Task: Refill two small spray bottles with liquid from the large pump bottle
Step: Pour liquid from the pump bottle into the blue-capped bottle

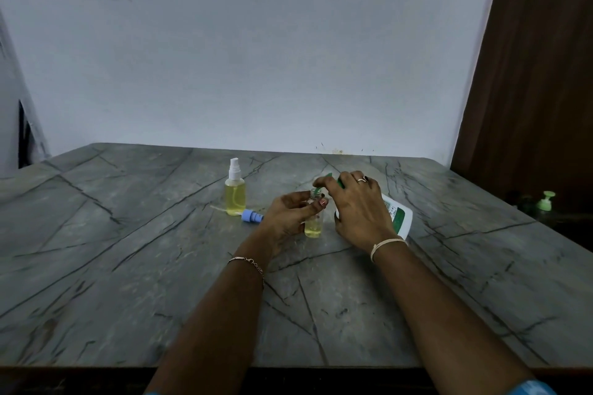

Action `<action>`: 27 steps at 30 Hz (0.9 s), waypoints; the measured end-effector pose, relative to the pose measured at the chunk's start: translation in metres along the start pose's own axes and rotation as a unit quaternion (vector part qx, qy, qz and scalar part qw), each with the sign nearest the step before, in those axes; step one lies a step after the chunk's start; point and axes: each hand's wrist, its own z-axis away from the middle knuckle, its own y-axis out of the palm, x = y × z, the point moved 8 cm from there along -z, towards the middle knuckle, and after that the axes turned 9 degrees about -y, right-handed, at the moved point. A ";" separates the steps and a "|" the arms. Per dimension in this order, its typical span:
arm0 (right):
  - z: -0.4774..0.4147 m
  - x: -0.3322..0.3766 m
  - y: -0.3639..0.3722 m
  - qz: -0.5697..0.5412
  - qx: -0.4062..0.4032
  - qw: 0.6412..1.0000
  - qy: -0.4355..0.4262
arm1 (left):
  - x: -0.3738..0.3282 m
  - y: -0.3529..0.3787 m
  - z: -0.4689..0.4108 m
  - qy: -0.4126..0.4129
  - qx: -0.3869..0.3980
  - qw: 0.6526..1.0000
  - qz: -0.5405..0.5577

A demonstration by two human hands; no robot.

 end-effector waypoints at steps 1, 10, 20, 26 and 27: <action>0.000 0.000 0.000 0.001 0.001 1.000 0.000 | 0.000 0.000 0.000 0.001 0.000 1.000 0.002; 0.009 -0.003 0.003 0.045 0.023 0.999 -0.010 | 0.000 -0.001 -0.001 0.004 -0.006 1.000 -0.001; 0.004 -0.001 0.001 0.019 0.014 1.000 0.005 | 0.001 -0.002 -0.004 0.000 -0.009 1.000 -0.013; 0.001 0.000 0.001 0.008 0.004 1.000 0.008 | 0.002 -0.003 -0.005 0.000 -0.009 1.000 -0.008; 0.002 0.000 0.001 0.010 0.006 1.000 0.007 | 0.003 -0.003 -0.005 0.000 -0.008 1.000 -0.007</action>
